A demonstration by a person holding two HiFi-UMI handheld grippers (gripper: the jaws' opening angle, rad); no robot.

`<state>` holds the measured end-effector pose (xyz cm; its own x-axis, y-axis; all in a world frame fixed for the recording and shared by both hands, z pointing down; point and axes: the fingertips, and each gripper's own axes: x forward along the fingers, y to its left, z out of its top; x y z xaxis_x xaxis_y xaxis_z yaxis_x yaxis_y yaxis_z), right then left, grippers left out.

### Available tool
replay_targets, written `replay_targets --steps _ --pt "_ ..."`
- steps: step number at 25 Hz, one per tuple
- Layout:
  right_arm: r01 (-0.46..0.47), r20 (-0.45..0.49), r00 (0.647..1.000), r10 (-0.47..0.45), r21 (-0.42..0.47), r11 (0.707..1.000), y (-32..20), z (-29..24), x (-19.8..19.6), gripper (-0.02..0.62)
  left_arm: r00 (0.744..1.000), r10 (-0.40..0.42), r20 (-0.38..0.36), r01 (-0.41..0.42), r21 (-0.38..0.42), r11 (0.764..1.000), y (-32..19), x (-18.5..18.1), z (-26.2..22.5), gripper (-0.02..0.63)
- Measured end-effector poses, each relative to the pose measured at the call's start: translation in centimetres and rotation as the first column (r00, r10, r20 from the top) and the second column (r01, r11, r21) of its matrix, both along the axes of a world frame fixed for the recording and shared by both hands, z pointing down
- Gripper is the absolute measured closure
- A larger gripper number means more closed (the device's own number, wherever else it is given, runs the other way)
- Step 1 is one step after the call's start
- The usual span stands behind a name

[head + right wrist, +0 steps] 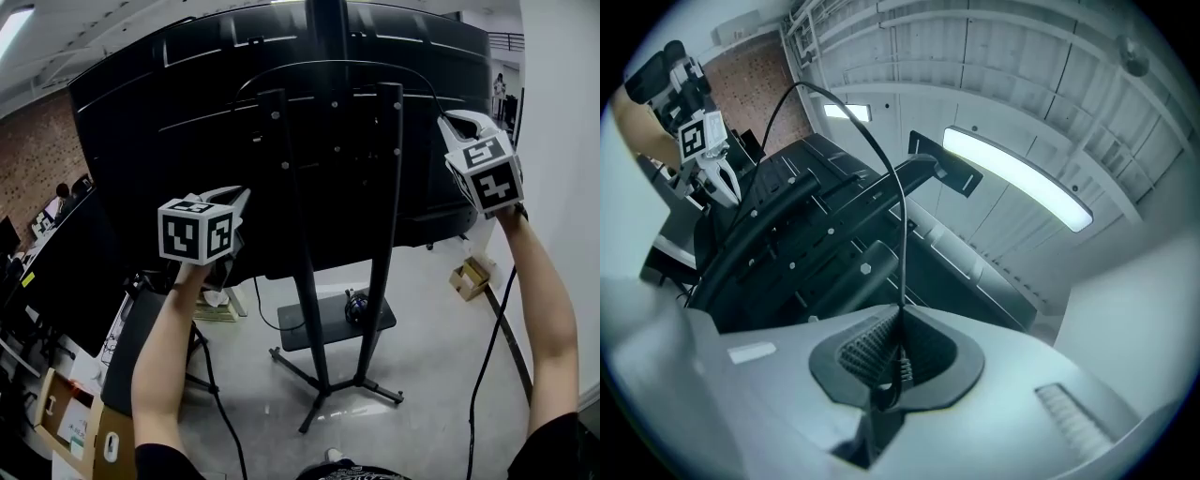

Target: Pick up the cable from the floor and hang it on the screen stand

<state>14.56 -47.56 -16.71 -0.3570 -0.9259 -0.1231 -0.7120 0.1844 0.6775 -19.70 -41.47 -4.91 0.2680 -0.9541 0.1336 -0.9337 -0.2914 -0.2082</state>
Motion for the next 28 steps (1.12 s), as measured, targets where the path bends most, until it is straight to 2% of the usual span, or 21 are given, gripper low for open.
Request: replay_targets --steps 3,6,11,16,19,21,26,28 --pt "-0.008 -0.01 1.0 0.008 -0.023 1.0 -1.7 -0.2 -0.3 0.579 1.0 -0.003 -0.014 0.002 -0.045 0.999 -1.2 -0.8 -0.9 0.597" --pt "-0.025 -0.014 1.0 0.024 -0.057 0.998 -3.4 -0.5 -0.3 0.578 0.999 0.002 -0.033 -0.006 -0.138 0.99 -2.5 -1.3 -1.0 0.597" --pt "-0.059 0.014 0.998 0.062 -0.152 0.987 -6.4 -0.7 0.5 0.578 0.997 0.019 -0.075 -0.042 -0.316 0.948 -3.7 -1.2 0.6 0.597" --pt "-0.09 0.056 0.993 0.108 -0.267 0.96 -9.0 0.1 1.8 0.579 0.989 0.029 -0.142 -0.086 -0.416 0.905 -4.2 -0.8 2.7 0.597" --pt "-0.094 0.058 0.991 0.117 -0.301 0.949 -9.8 0.9 1.9 0.579 0.986 0.022 -0.167 -0.094 -0.438 0.894 -4.4 -1.3 3.8 0.597" --pt "-0.091 0.054 0.992 0.113 -0.302 0.949 -10.0 1.1 1.8 0.58 0.984 0.022 -0.178 -0.098 -0.433 0.896 -4.5 -1.7 4.2 0.598" --pt "-0.063 0.047 0.996 0.079 -0.269 0.961 -9.2 -0.2 1.0 0.58 0.987 0.049 -0.154 -0.095 -0.31 0.946 -3.8 -1.4 2.4 0.597" --pt "-0.051 0.038 0.997 0.064 -0.267 0.962 -8.7 -0.7 0.4 0.578 0.982 0.059 -0.181 -0.105 -0.262 0.959 -3.4 -0.9 0.9 0.597"
